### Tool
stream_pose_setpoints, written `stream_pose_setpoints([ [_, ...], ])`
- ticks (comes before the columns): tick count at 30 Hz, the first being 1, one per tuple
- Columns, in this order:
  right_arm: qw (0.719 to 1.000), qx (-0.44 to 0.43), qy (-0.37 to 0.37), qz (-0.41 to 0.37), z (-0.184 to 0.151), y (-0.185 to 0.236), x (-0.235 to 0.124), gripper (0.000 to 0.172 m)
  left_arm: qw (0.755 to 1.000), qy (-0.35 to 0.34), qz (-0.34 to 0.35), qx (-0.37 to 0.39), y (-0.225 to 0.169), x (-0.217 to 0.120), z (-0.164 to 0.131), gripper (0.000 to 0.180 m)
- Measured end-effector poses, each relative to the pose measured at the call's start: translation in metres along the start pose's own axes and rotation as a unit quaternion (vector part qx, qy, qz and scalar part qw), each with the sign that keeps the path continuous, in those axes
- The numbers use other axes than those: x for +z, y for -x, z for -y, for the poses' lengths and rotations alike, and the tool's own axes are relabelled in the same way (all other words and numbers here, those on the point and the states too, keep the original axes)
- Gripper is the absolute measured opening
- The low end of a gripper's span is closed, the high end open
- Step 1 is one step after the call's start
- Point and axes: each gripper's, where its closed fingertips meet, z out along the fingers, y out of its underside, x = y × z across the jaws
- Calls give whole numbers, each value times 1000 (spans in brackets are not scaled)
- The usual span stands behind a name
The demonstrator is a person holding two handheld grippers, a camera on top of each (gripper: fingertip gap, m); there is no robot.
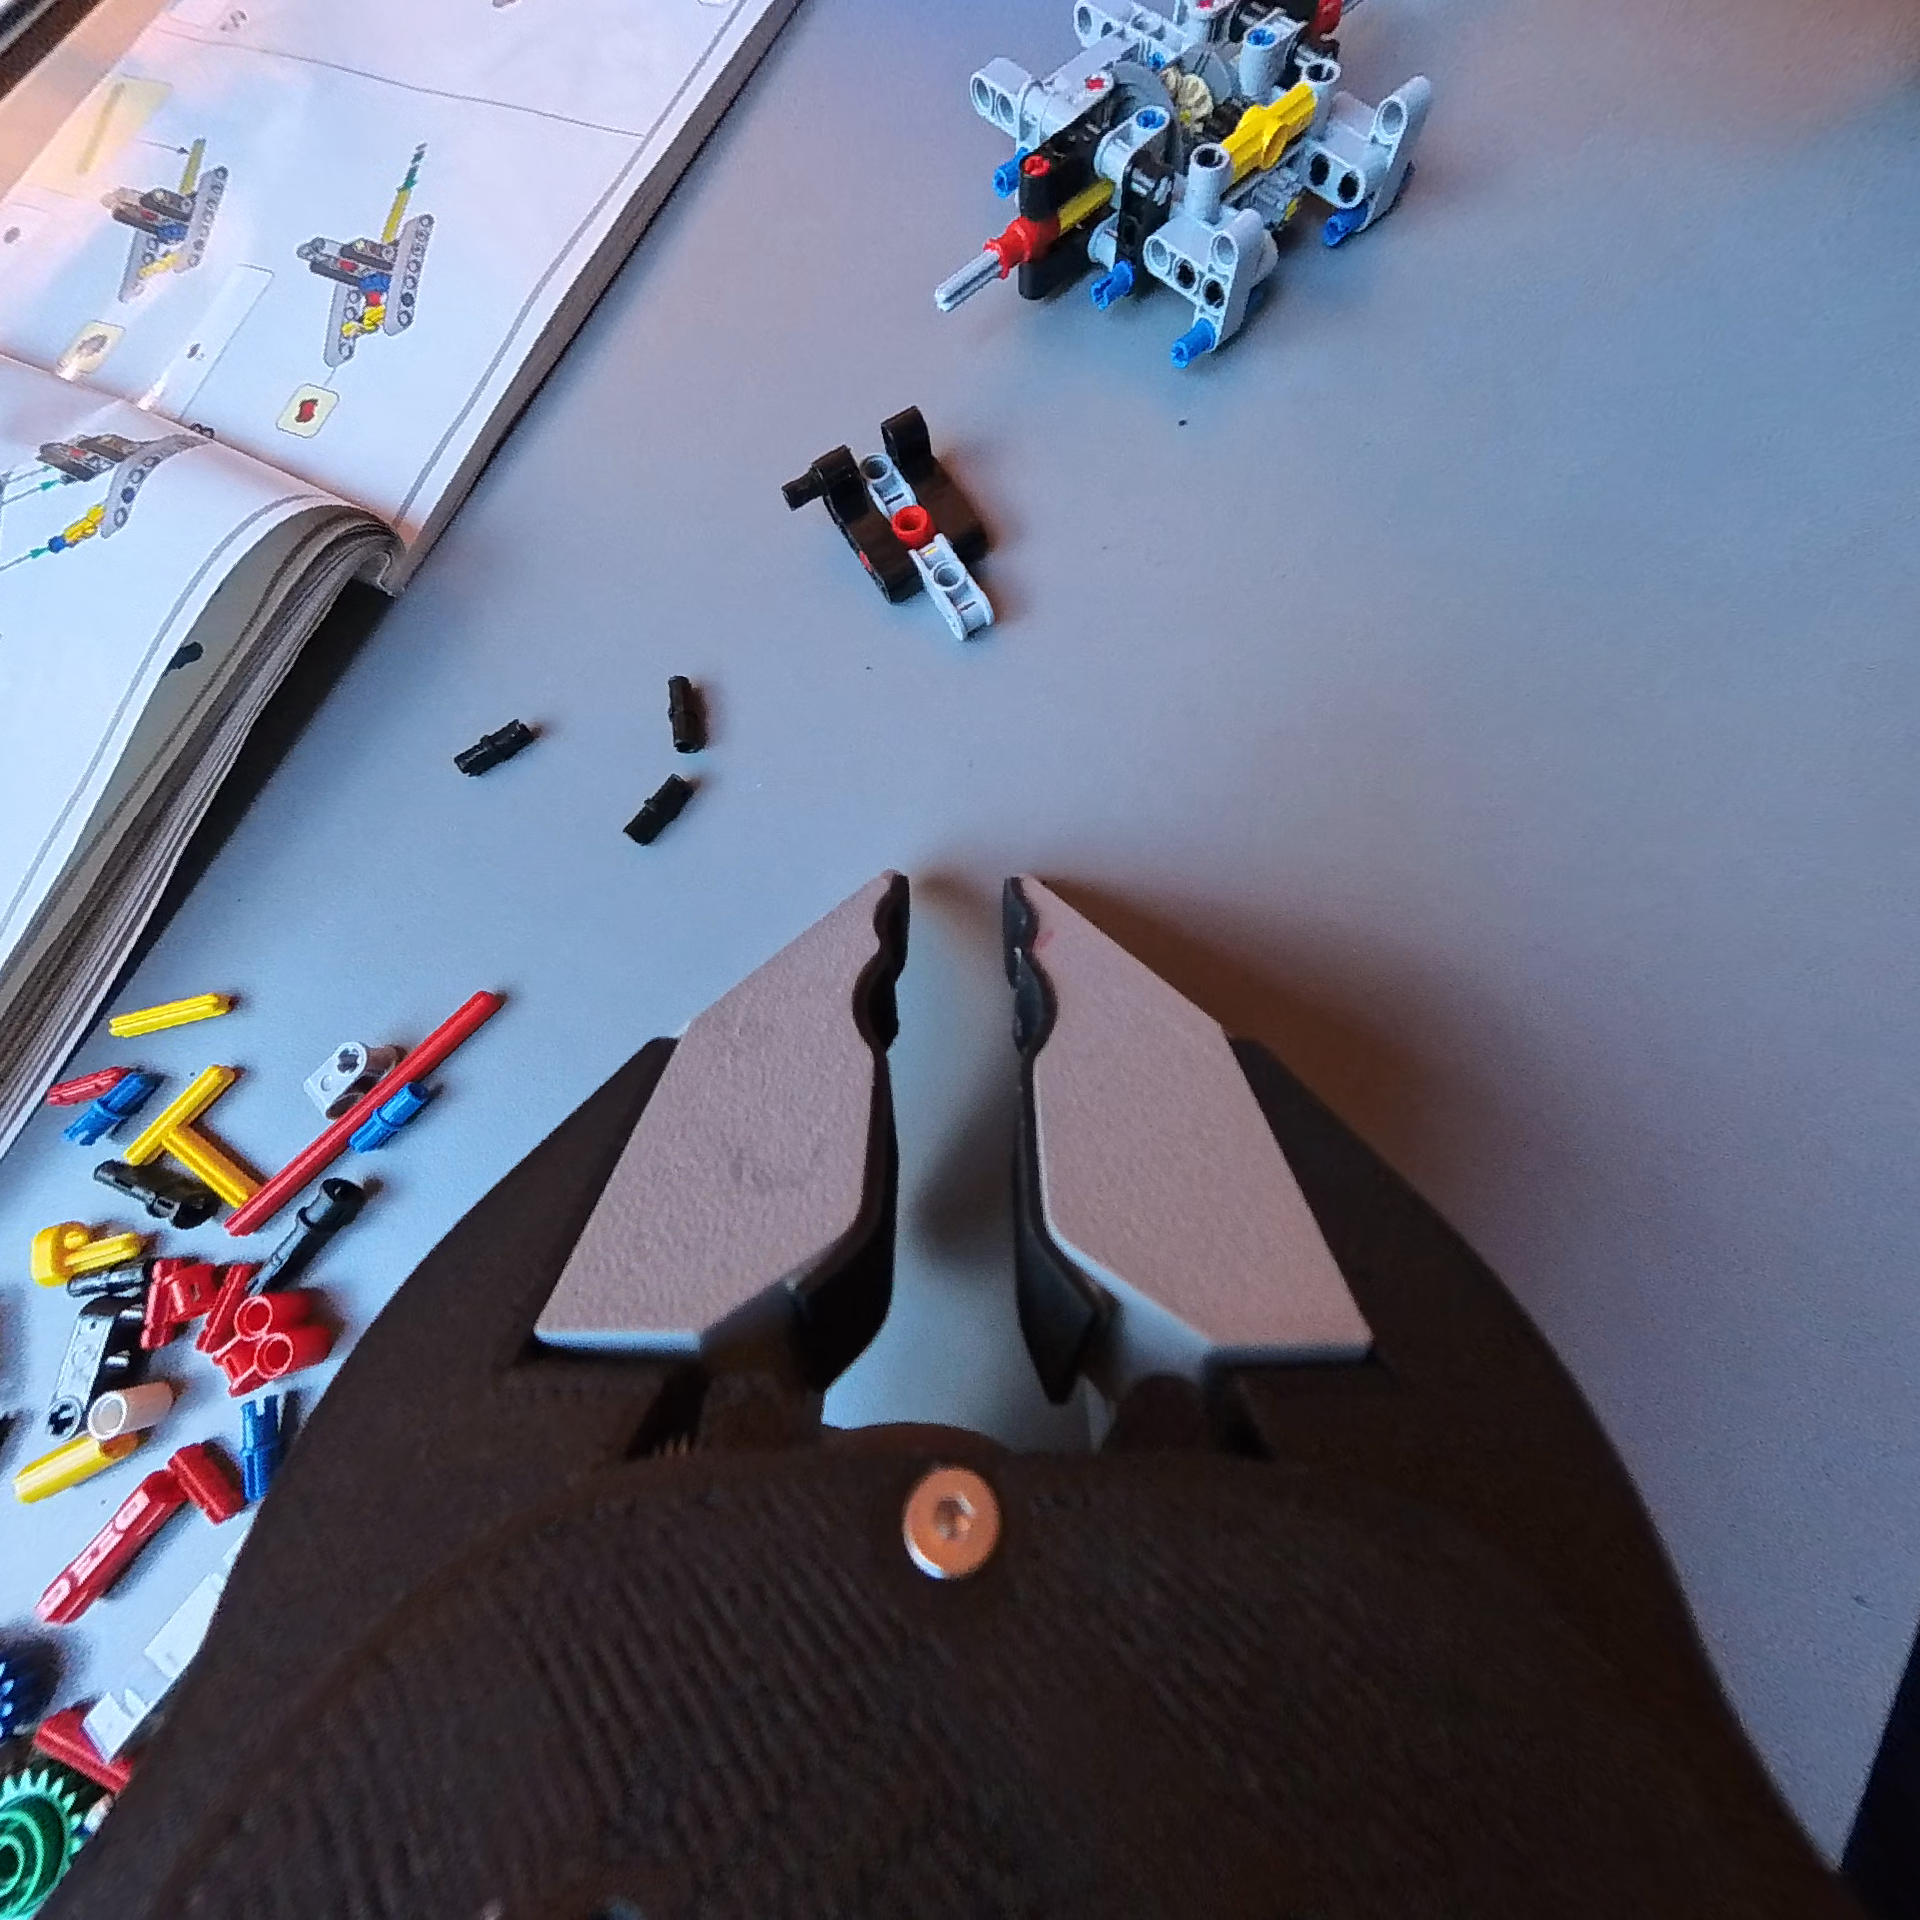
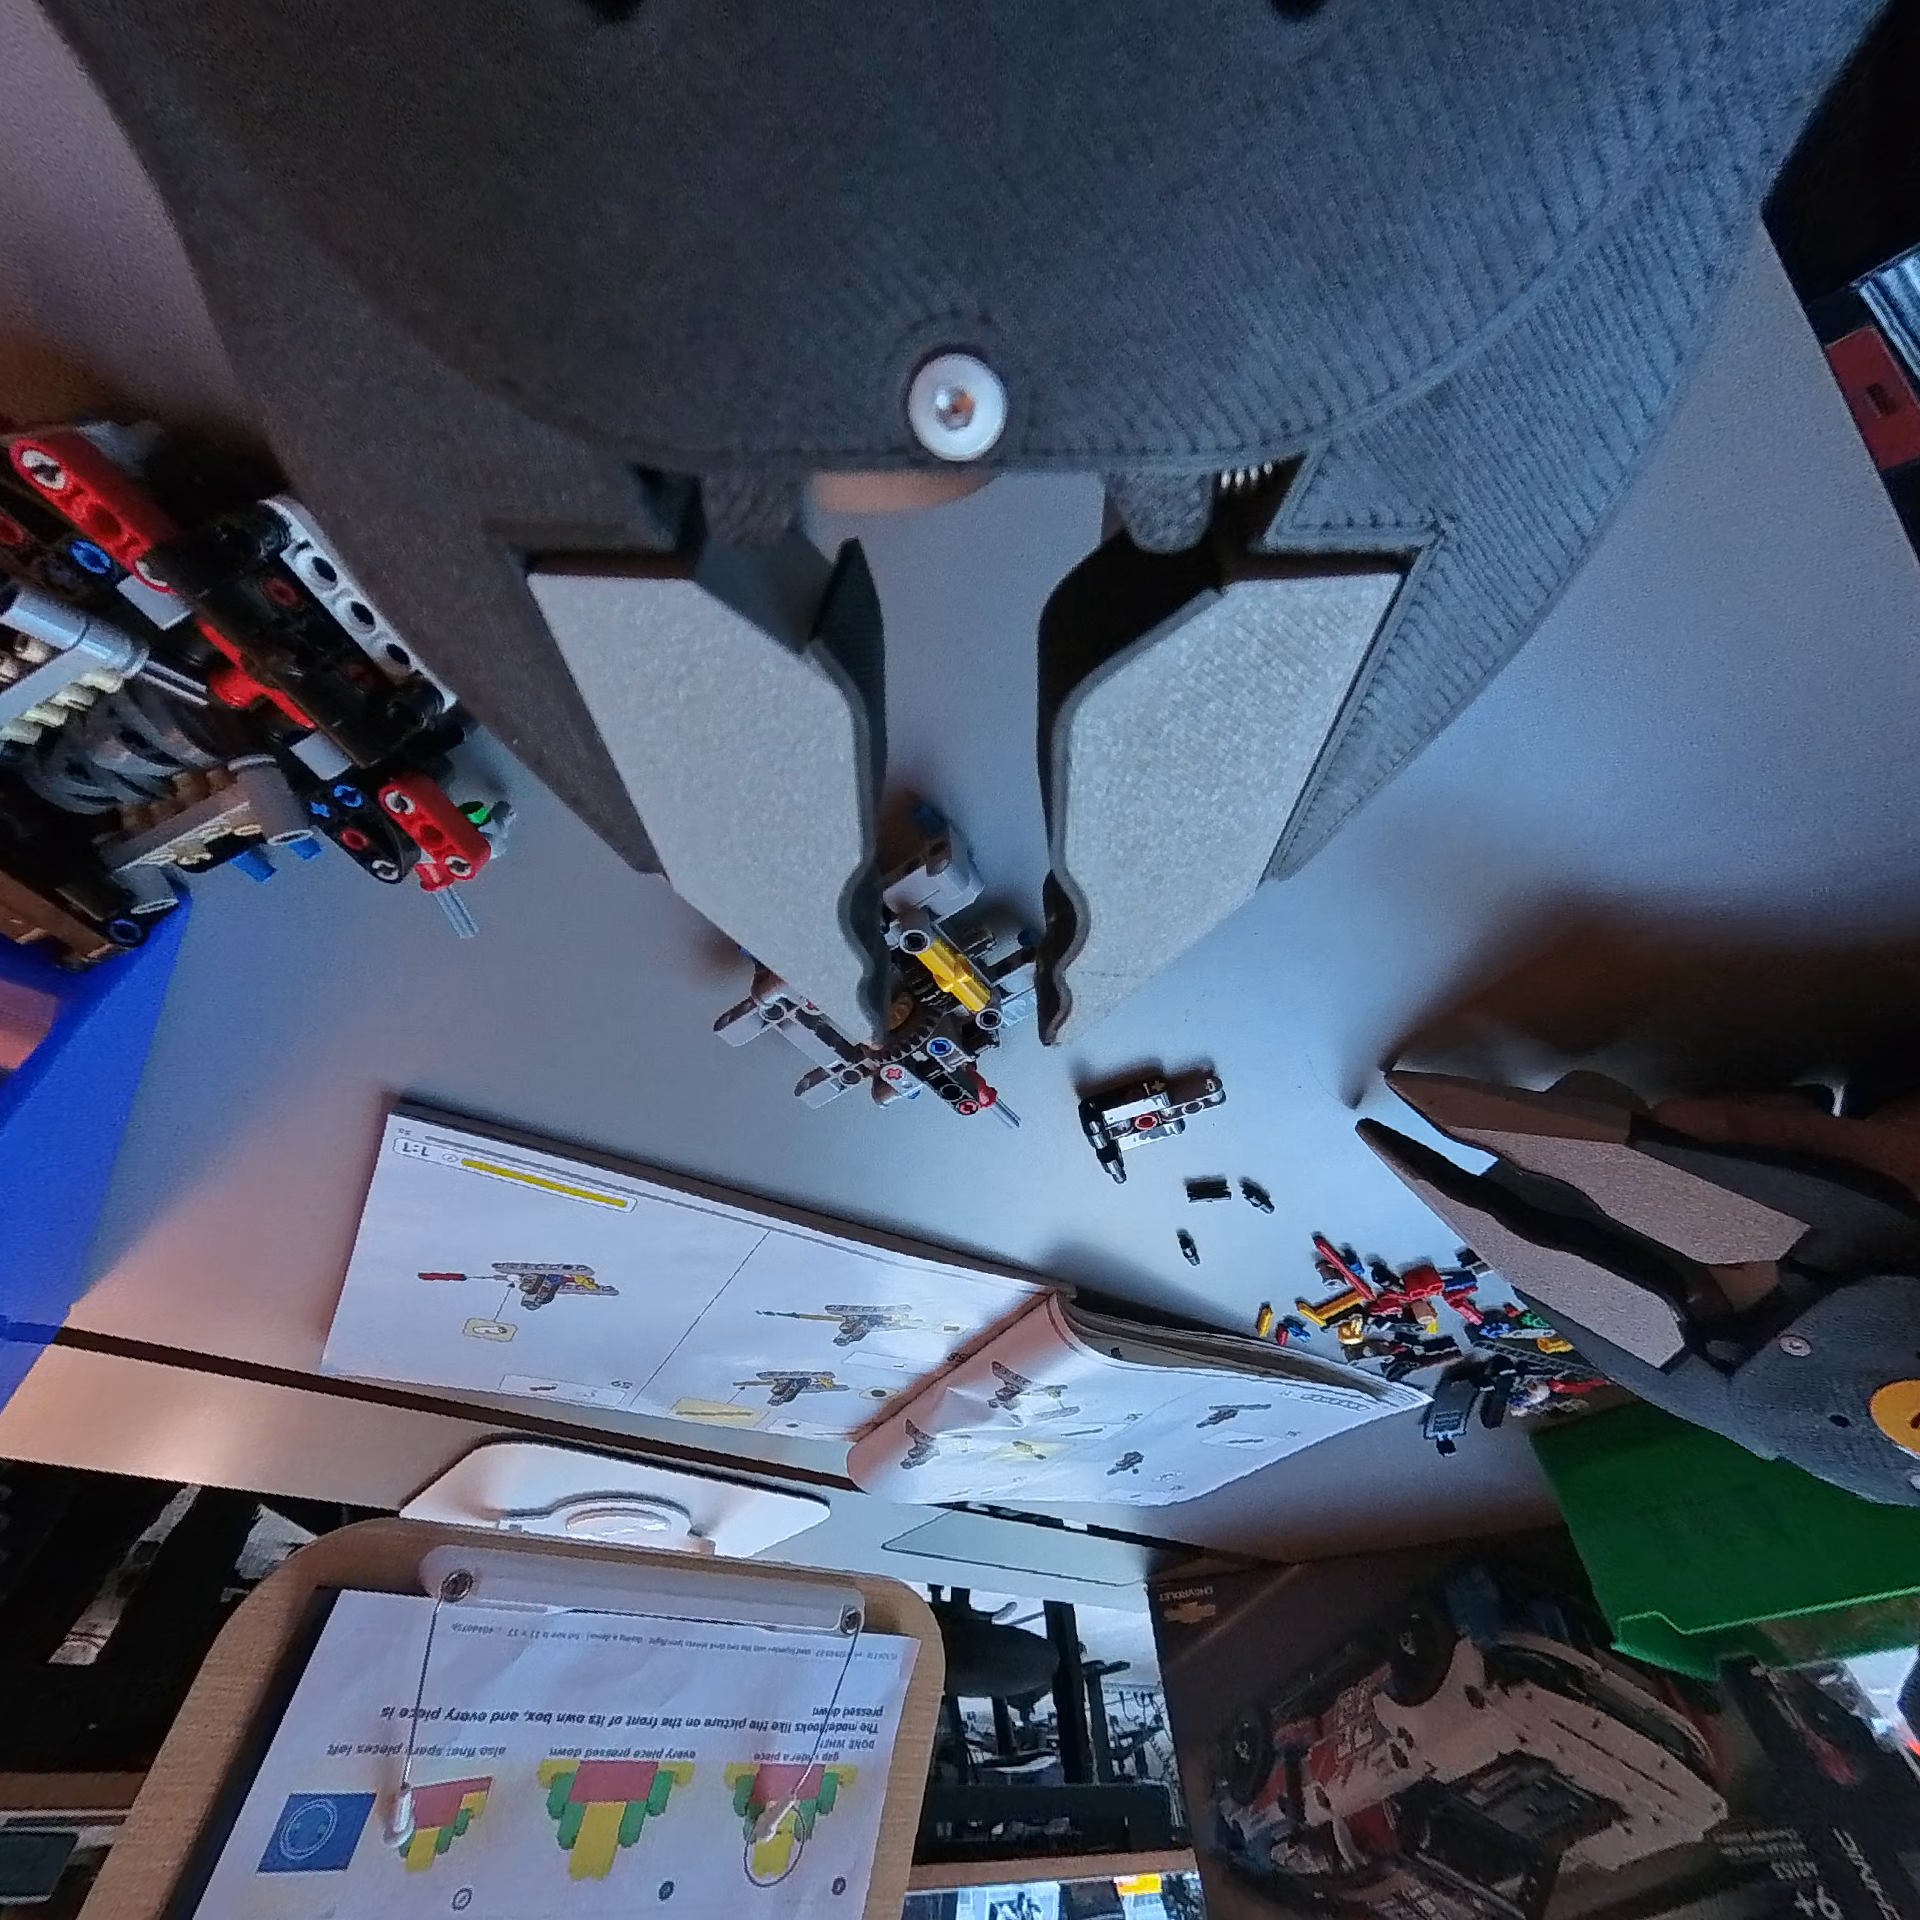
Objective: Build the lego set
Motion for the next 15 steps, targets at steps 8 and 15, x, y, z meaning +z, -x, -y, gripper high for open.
stream_pose_setpoints([
  [8,1000,-1,-2,-2,1,0,0,24,1000,-1,10,19,-1,0,0,13],
  [15,1000,-9,-11,-1,4,2,2,24,998,-1,15,54,-7,0,0,3],
])
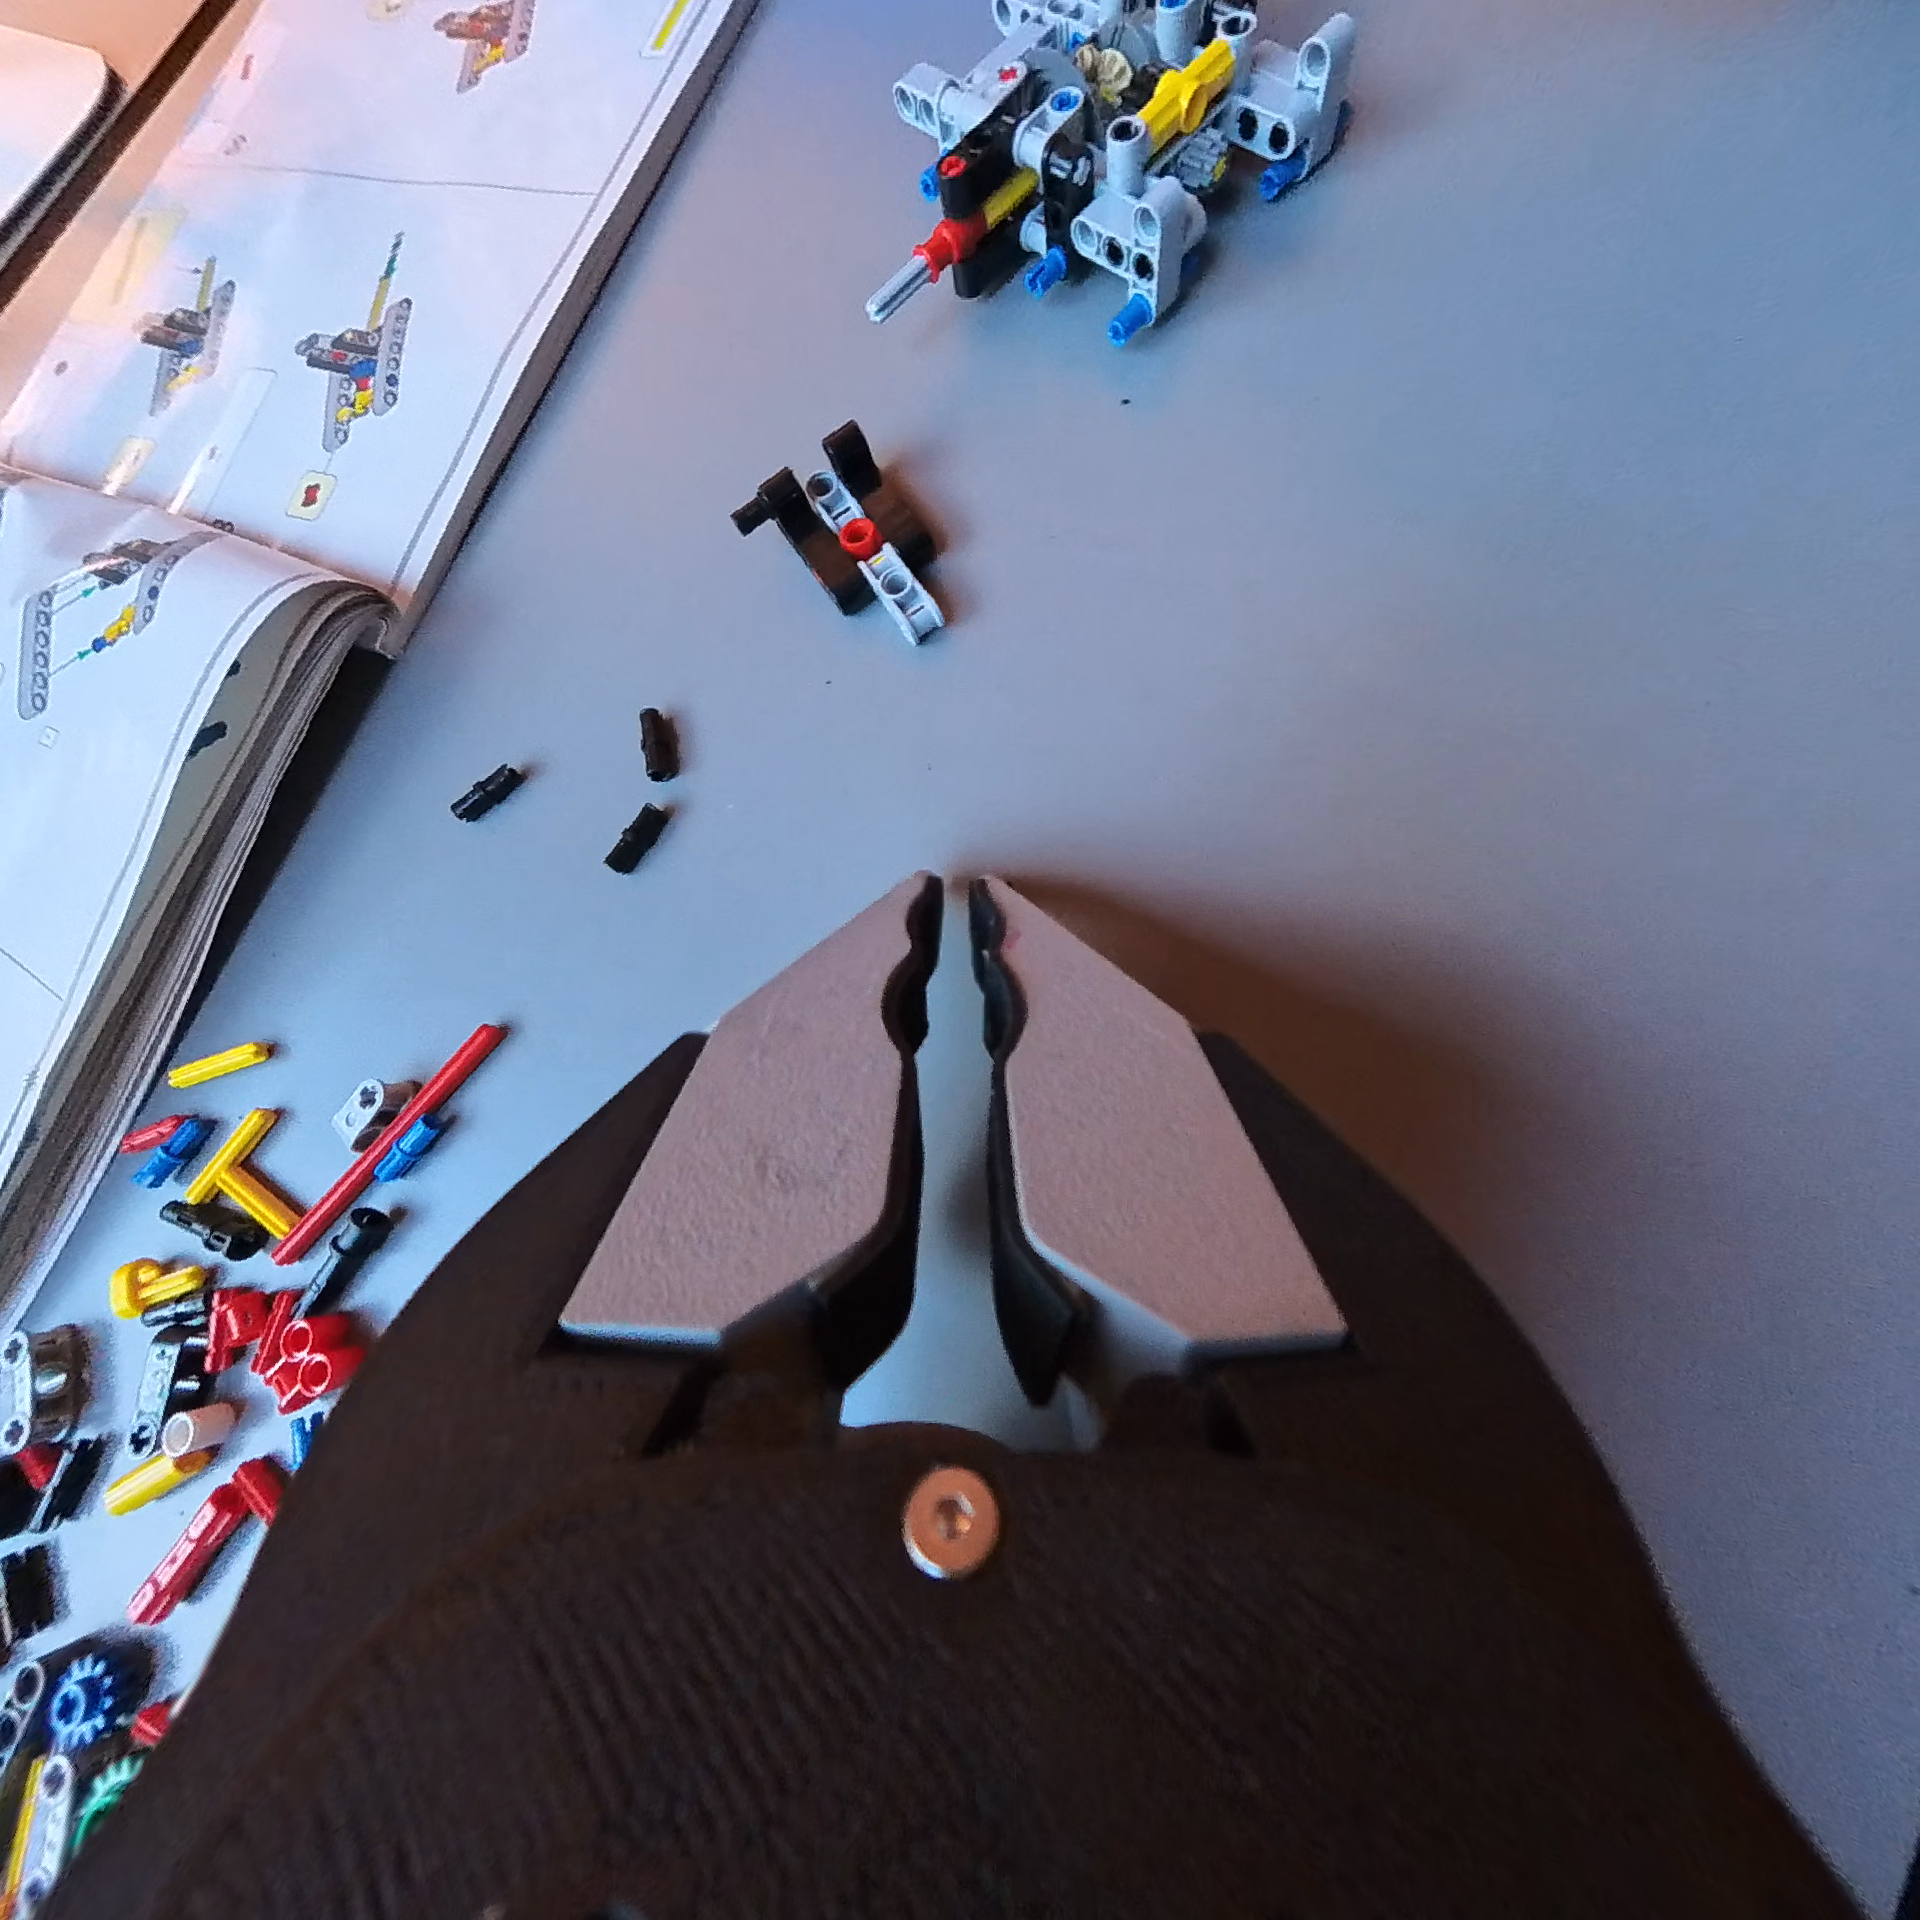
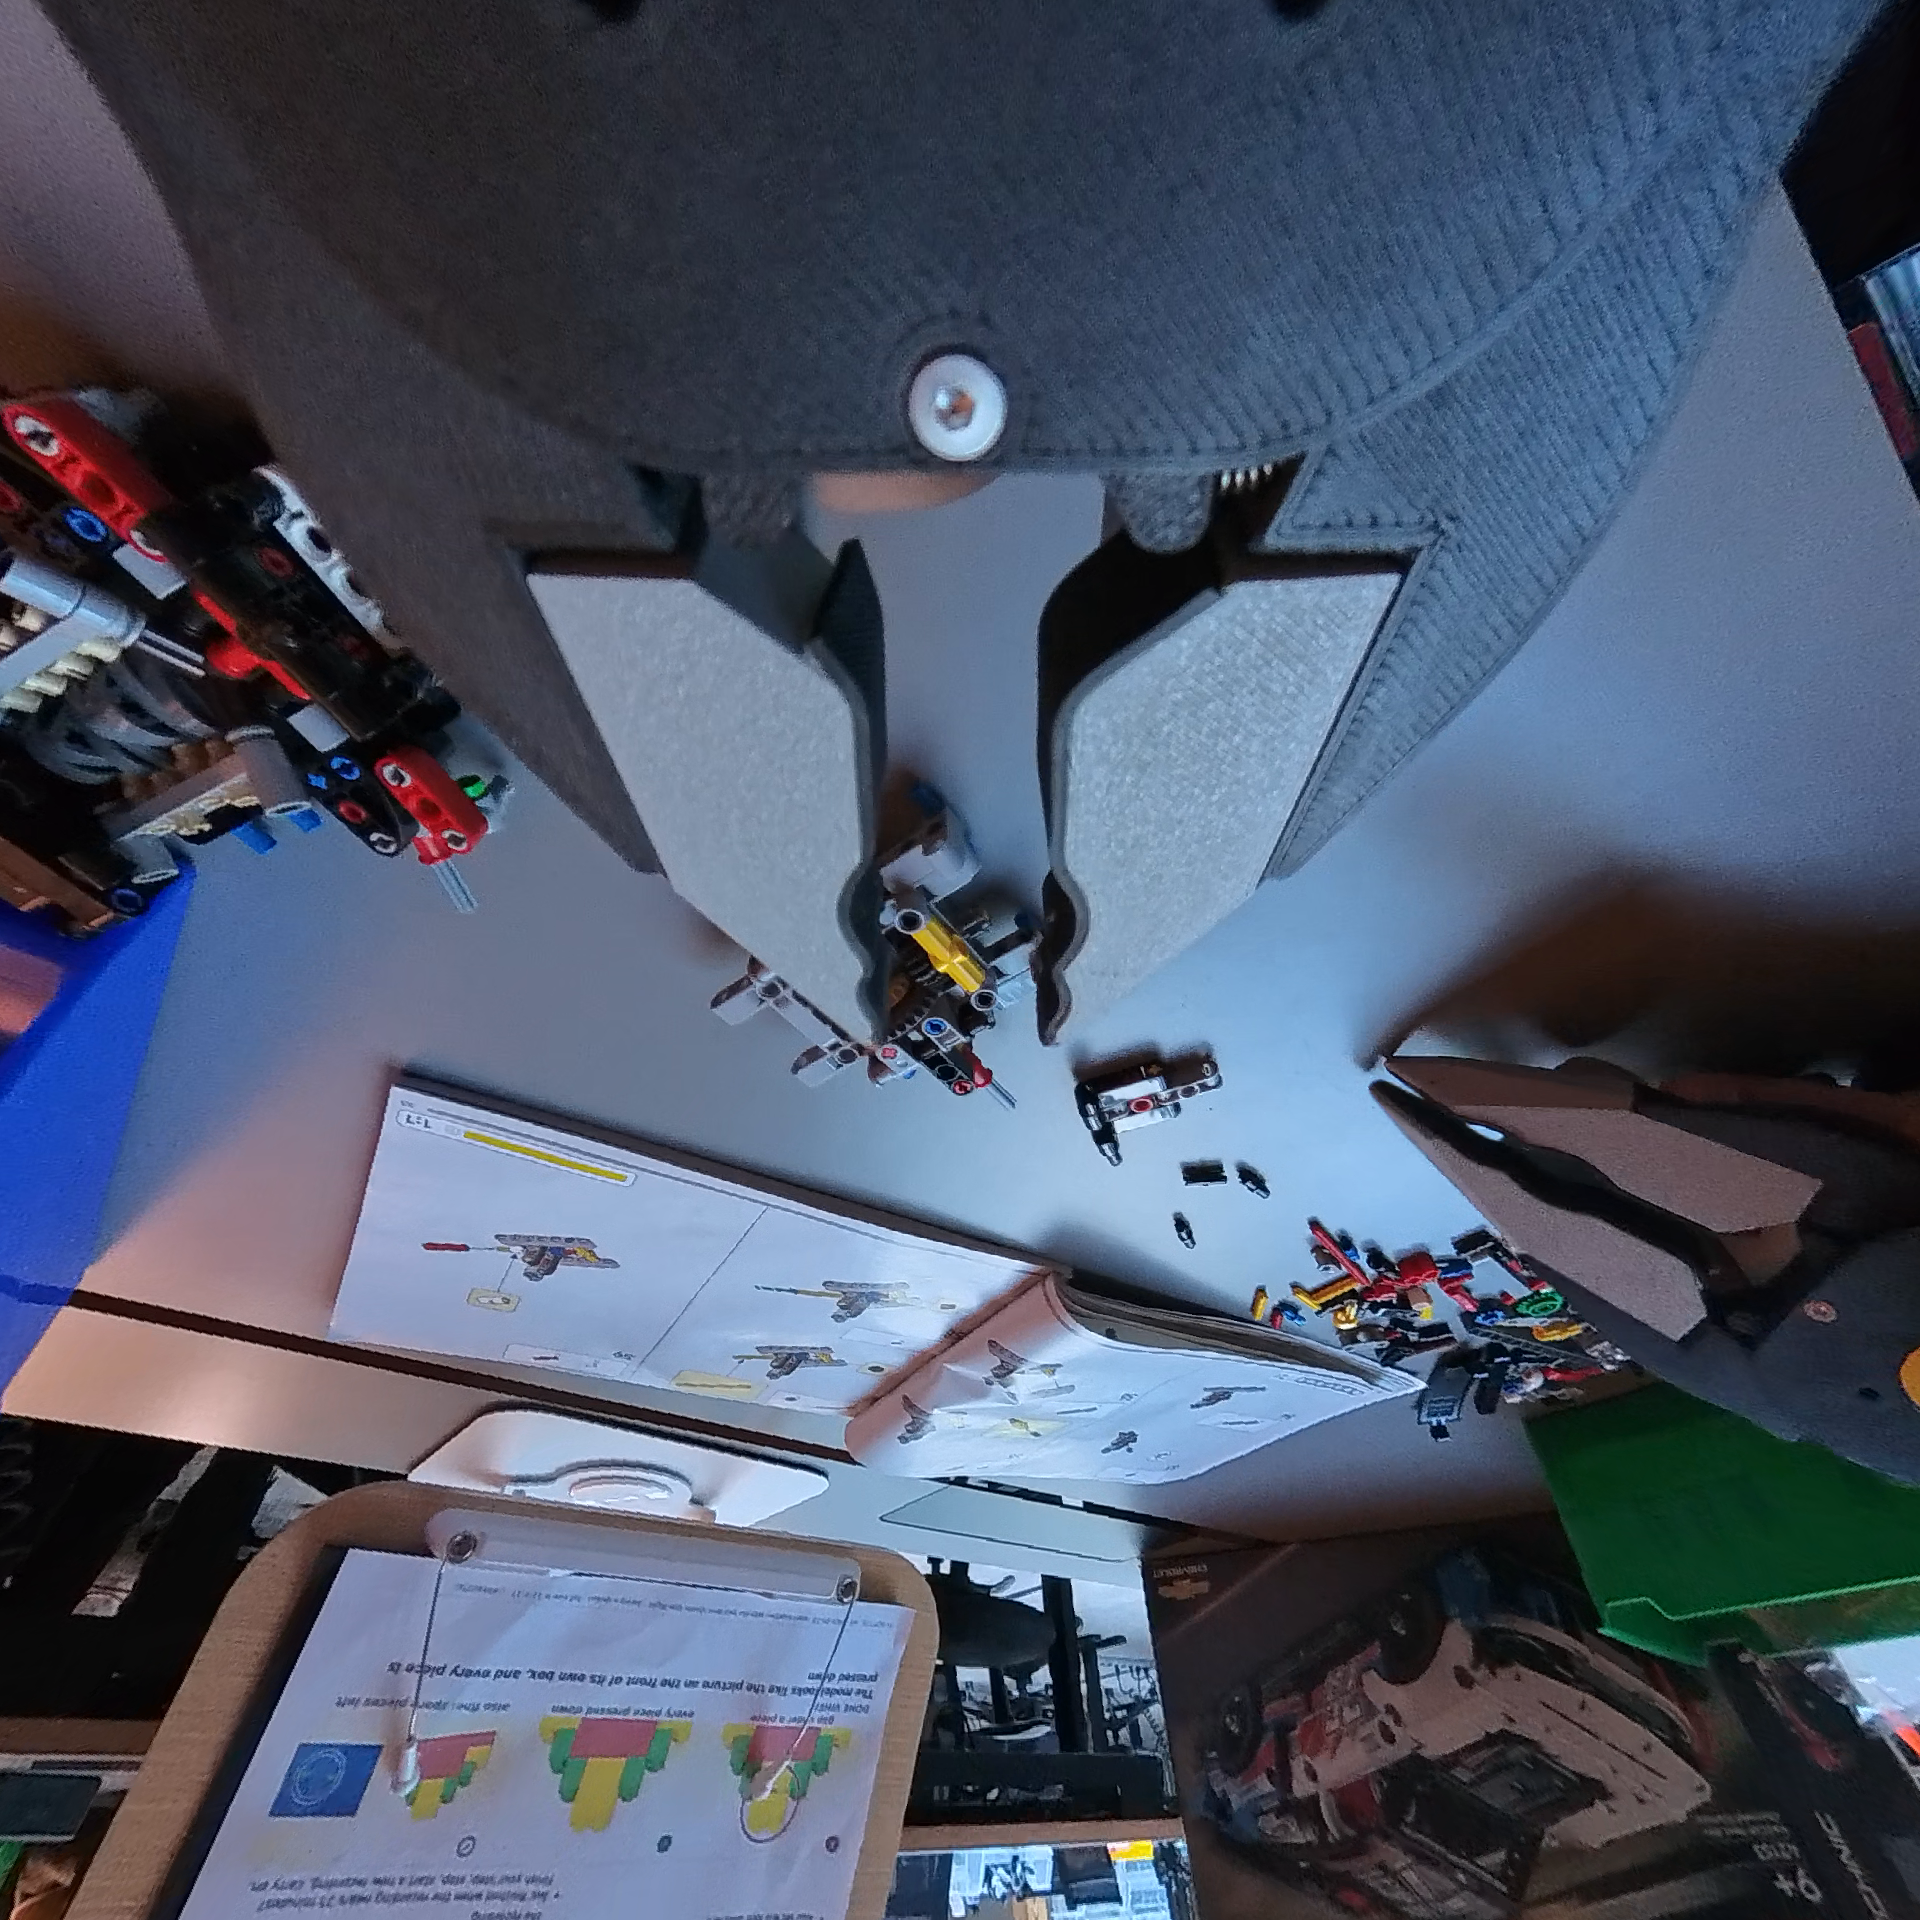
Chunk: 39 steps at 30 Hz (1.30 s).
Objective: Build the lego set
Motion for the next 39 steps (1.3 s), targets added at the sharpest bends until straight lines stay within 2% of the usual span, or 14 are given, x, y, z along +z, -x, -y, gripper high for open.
stream_pose_setpoints([
  [12,1000,-8,-7,13,4,6,7,24,999,-4,-42,-19,-6,0,1,2],
  [39,999,-12,-21,23,7,9,5,24,999,-6,-44,-9,-8,-1,1,3],
])
